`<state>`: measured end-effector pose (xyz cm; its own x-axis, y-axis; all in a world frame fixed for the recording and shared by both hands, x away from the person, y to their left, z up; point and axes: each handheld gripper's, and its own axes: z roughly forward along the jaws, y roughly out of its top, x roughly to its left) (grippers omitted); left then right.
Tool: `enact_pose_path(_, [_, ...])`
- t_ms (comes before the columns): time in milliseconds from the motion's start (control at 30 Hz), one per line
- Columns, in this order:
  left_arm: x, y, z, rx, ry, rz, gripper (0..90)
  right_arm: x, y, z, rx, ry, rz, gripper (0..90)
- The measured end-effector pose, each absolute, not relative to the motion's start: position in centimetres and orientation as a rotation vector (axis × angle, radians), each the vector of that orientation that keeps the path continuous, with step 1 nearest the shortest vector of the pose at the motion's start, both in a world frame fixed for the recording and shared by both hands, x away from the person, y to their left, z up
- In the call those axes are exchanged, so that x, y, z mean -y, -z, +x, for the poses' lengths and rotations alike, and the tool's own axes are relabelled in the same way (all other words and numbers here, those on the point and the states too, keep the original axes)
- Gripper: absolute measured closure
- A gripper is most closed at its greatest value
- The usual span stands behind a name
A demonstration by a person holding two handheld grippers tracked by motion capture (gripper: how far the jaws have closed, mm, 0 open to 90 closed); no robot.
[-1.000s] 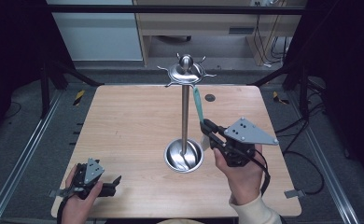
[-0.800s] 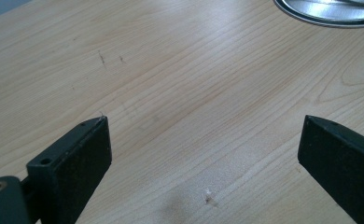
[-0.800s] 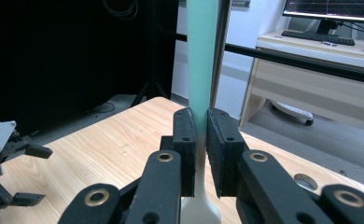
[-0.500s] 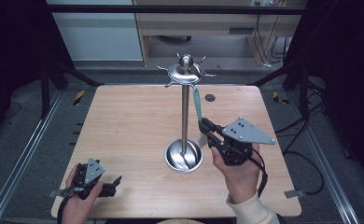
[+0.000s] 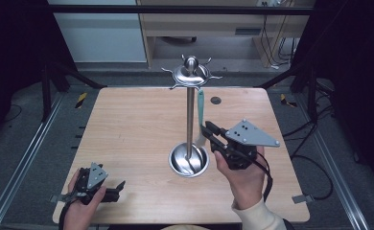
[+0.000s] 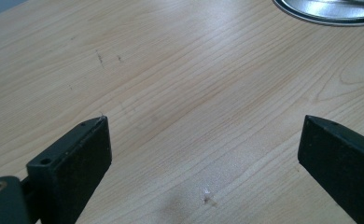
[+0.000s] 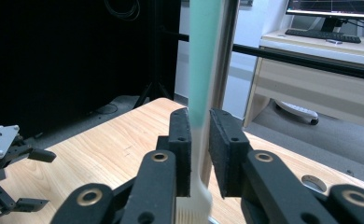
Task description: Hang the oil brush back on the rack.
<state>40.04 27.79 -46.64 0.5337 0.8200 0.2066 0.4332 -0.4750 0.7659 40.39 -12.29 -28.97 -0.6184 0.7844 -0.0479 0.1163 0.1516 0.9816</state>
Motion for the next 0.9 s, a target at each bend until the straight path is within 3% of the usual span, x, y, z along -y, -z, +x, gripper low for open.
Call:
enact_pose_path(133, [-27.8,46.6,40.0,-1.010,-0.750,2.110,2.3,12.1,28.9,40.2,-1.865,-1.498,0.848,70.1])
enact_pose_path(400, [-27.8,46.6,40.0,-1.009,-0.750,2.111,2.3,12.0,28.3,40.1,-1.849,-1.417,0.837,40.7])
enact_pose_path(900, [-27.8,46.7,40.1,-1.009,-0.748,2.114,2.3,12.7,28.2,40.8,-1.891,-1.301,0.878,12.9])
